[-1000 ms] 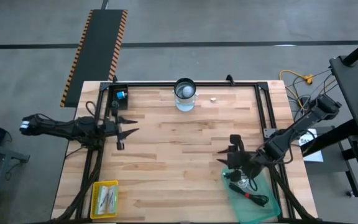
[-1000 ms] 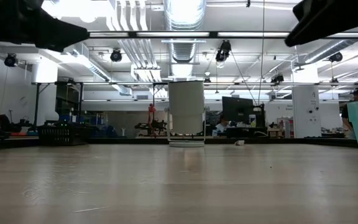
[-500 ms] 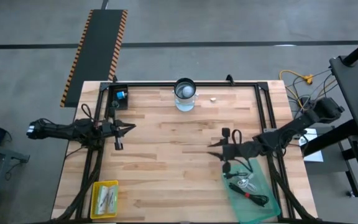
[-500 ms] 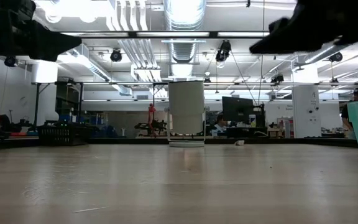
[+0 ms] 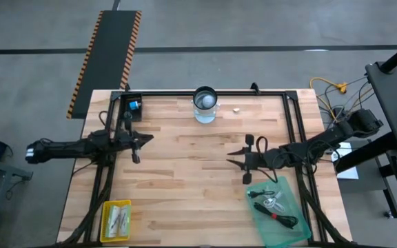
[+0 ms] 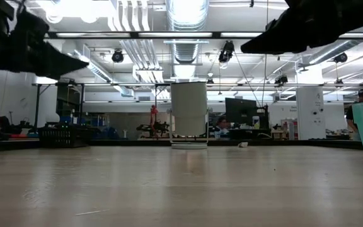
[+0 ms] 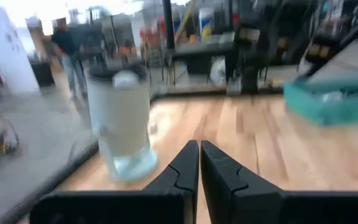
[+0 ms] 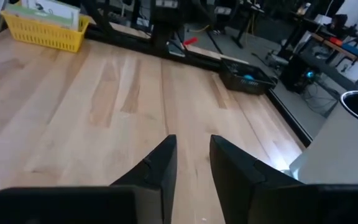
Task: Pick and place items into bin
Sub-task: Return to Home Position
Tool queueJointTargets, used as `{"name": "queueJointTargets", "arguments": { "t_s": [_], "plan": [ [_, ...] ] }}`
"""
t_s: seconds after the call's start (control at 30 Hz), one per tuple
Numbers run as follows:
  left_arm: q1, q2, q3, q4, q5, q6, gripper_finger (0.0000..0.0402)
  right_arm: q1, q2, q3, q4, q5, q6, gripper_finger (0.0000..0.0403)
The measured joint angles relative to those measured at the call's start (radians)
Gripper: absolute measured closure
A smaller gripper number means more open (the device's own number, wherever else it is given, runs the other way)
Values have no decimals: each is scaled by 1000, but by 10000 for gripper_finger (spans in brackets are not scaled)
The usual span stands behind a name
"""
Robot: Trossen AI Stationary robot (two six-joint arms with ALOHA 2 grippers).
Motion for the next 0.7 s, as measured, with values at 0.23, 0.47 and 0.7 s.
{"name": "queueJointTargets", "arguments": {
  "t_s": [0.23,0.47,0.7],
  "plan": [
    [1,-84,-12,-42,27,10,402,0,0,-49,102,10,60,327],
    [1,-109,-12,-47,44,37,402,-58,-26,-249,384,-141,37,372],
    [1,-91,-12,-47,43,38,402,-204,-158,-371,427,-218,89,394]
  ]
}}
